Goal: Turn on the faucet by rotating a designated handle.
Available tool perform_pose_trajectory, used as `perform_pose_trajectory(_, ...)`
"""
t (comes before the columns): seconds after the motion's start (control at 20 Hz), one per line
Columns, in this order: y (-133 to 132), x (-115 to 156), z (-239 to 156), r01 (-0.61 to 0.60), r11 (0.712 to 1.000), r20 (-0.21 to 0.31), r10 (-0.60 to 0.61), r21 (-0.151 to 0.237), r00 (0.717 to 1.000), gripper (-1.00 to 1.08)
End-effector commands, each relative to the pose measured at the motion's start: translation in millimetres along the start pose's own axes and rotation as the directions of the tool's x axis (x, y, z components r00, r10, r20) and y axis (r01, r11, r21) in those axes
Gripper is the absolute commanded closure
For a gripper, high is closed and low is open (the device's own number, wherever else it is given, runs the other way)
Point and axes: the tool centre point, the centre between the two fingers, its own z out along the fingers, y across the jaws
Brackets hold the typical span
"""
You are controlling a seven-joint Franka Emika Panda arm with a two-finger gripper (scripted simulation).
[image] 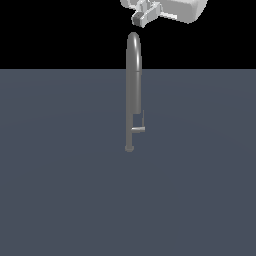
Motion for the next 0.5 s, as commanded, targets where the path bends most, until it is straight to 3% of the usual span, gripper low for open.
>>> perform_pose_trajectory(0.0,-0.3,17.4,1.8,-0.04,0.998,0.043,0.039,0.04,0.998,1.08)
perform_pose_trajectory(0.45,3.9,82.0,16.2,-0.208,0.963,0.218,0.169,0.173,0.961,1.08)
